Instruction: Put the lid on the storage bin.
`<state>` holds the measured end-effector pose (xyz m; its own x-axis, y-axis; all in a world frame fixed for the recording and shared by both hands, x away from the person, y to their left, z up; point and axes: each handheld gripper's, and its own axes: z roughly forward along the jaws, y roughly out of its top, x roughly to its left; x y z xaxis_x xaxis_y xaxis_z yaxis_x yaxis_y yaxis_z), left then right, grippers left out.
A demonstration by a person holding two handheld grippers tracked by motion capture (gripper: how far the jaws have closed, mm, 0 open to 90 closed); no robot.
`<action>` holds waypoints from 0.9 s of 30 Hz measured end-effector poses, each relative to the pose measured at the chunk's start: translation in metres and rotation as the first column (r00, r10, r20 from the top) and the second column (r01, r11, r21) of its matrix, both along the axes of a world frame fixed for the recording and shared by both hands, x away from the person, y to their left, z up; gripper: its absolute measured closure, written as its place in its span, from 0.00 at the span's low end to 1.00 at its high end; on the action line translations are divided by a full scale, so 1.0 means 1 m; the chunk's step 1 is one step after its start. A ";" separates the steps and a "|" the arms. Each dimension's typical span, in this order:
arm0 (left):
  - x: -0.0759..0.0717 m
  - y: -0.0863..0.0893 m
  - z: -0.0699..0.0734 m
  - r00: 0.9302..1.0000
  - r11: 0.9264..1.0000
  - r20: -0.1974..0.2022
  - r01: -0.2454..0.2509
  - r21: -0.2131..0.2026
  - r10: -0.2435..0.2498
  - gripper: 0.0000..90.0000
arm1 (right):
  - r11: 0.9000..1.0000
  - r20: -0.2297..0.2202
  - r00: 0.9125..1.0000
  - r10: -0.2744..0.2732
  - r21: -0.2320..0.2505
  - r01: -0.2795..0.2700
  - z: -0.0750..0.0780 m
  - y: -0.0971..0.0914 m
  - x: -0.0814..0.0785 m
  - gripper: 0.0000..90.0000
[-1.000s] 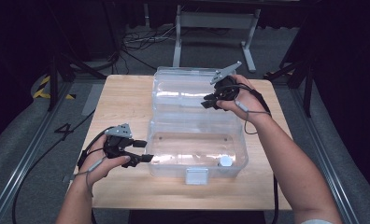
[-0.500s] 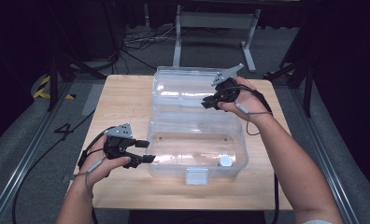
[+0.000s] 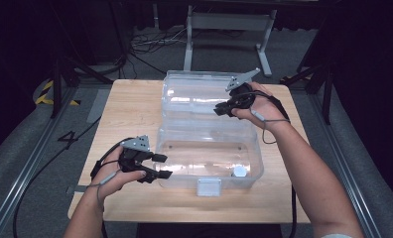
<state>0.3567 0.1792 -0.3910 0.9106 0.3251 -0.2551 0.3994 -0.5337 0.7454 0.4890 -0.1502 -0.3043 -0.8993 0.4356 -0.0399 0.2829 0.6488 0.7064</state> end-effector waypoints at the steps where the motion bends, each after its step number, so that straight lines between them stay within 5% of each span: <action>1: 0.000 -0.003 -0.003 1.000 1.000 -0.007 0.016 0.011 -0.016 0.43 | 1.000 0.001 1.000 0.000 0.002 0.000 0.000 0.000 0.000 0.87; 8: -0.001 -0.007 -0.008 0.998 0.998 -0.024 0.057 0.037 -0.057 0.49 | 1.000 -0.005 1.000 -0.007 0.009 0.007 0.000 -0.001 -0.002 0.88; 15: -0.004 -0.016 -0.014 0.990 0.987 -0.044 0.138 0.080 -0.135 0.71 | 1.000 -0.008 1.000 -0.013 0.023 0.013 -0.002 -0.002 -0.003 0.88; 27: -0.004 -0.019 -0.016 0.992 0.986 -0.003 0.124 0.109 -0.125 0.86 | 0.999 -0.001 1.000 -0.018 0.036 0.018 -0.002 -0.003 -0.008 0.89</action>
<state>0.3532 0.1601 -0.4071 0.9467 0.2350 -0.2205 0.3219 -0.6572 0.6815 0.4812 -0.1528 -0.3064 -0.8914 0.4526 -0.0235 0.2944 0.6177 0.7292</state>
